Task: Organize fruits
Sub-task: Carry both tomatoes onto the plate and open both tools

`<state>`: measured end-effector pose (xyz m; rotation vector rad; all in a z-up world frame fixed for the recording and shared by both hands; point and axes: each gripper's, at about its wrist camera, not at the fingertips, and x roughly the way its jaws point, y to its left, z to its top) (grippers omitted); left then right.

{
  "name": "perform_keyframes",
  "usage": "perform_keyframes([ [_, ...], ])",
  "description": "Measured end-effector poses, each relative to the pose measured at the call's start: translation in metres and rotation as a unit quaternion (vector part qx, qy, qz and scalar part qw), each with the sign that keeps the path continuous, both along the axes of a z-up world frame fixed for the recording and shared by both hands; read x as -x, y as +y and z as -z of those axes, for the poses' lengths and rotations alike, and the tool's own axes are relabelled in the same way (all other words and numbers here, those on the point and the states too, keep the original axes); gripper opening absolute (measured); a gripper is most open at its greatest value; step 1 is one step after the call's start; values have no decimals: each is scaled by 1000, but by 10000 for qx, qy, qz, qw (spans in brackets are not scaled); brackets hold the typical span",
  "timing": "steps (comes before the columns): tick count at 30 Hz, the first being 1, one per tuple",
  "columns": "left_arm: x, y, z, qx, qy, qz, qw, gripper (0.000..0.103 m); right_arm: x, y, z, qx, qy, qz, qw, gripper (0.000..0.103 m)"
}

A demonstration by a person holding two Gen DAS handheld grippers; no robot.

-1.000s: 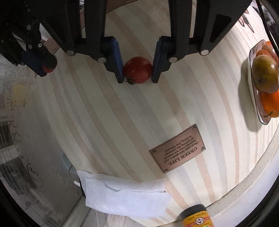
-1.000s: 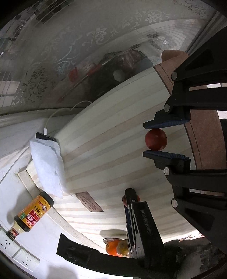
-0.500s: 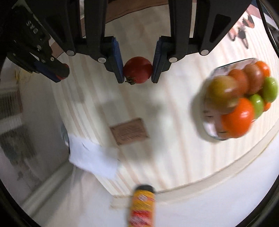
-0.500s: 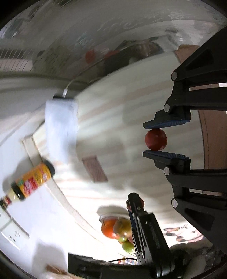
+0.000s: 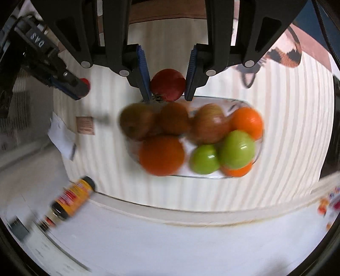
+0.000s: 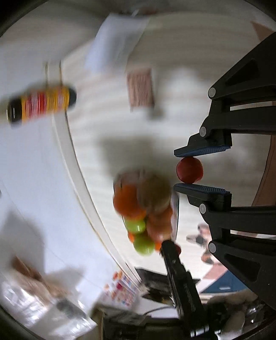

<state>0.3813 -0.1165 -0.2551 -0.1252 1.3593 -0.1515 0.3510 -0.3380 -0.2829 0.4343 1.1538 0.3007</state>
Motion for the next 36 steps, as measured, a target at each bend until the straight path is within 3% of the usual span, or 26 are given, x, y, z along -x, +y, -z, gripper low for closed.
perform_keyframes([
  [5, -11, 38, 10, 244, 184, -397, 9987, 29, -24, 57, 13, -465, 145, -320, 9983, 28],
  [10, -44, 49, 14, 450, 386, -360, 9976, 29, -51, 86, 20, -805, 313, -349, 9957, 28],
  [19, -95, 41, 33, 467, 1008, -91, 9938, 30, -105, 108, 34, -669, 696, -417, 9945, 30],
  [20, -98, 40, 36, 453, 1072, -75, 9932, 30, -108, 109, 37, -608, 796, -373, 9943, 39],
  [21, -99, 39, 36, 433, 1077, -51, 9932, 31, -110, 107, 37, -557, 811, -328, 9946, 56],
  [22, -100, 39, 36, 389, 1051, -33, 9937, 38, -110, 106, 36, -546, 782, -275, 9951, 63],
  [23, -101, 38, 35, 318, 1030, -10, 9942, 49, -110, 104, 34, -499, 766, -243, 9955, 68],
  [25, -101, 39, 33, 393, 993, 2, 9943, 59, -108, 99, 29, -442, 737, -159, 9962, 73],
  [28, -98, 41, 27, 321, 884, 14, 9956, 85, -106, 90, 21, -426, 686, -62, 9967, 79],
  [32, -86, 47, 12, 92, 602, -31, 9981, 86, -96, 84, 4, 357, 550, -11, 9979, 92],
  [36, -65, 56, -8, -311, 130, -230, 9992, 87, -84, 80, -10, 1125, 372, 7, 9930, 94],
])
